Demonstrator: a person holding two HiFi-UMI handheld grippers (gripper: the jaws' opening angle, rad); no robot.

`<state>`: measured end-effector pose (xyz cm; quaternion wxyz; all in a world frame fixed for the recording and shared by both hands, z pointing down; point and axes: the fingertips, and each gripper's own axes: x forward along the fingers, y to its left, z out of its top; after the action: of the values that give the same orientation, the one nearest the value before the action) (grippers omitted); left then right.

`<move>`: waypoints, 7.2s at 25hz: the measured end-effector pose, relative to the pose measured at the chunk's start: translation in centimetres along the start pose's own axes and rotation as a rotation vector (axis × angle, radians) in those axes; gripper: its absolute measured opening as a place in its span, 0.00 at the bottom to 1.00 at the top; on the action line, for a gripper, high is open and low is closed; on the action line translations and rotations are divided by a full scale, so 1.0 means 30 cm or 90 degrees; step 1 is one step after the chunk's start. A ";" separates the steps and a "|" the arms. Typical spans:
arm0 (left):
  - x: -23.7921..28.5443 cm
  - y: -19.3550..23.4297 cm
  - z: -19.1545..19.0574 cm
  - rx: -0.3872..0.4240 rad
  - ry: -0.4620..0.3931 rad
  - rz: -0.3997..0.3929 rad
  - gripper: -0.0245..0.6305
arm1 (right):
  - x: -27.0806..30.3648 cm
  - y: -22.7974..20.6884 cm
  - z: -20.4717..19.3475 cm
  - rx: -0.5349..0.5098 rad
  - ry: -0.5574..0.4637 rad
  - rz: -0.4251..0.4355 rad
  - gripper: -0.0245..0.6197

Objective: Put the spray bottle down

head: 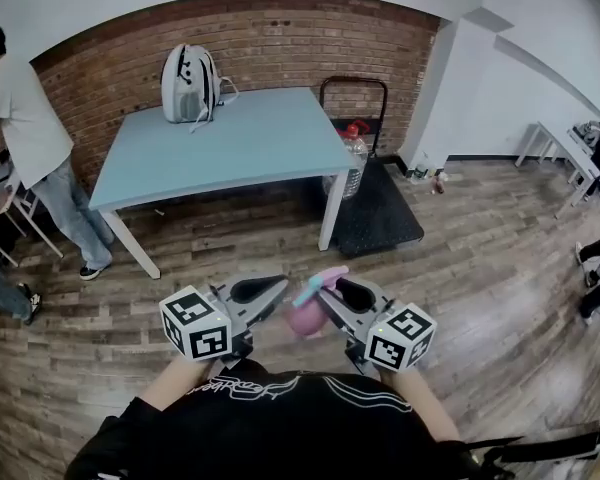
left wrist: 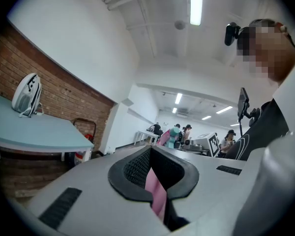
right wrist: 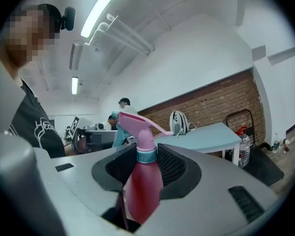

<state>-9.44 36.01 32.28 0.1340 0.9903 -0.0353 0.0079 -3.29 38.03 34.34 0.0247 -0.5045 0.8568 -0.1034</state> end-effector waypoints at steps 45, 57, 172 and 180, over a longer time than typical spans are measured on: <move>0.400 1.548 0.217 -0.095 0.033 0.090 0.05 | 1.145 -1.039 0.131 0.049 0.049 -0.013 0.25; 0.496 1.875 0.282 -0.109 0.042 0.084 0.05 | 1.398 -1.263 0.171 0.046 0.055 -0.026 0.24; 0.562 1.930 0.386 -0.064 0.035 0.056 0.05 | 1.579 -1.269 0.204 -0.046 0.122 0.099 0.06; 0.507 1.853 0.382 -0.050 0.040 0.052 0.05 | 1.547 -1.196 0.206 -0.017 0.103 0.100 0.06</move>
<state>1.79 -21.53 36.33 0.1737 0.9812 -0.0721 0.0431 5.73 -20.13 38.44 -0.0435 -0.4264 0.8940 -0.1305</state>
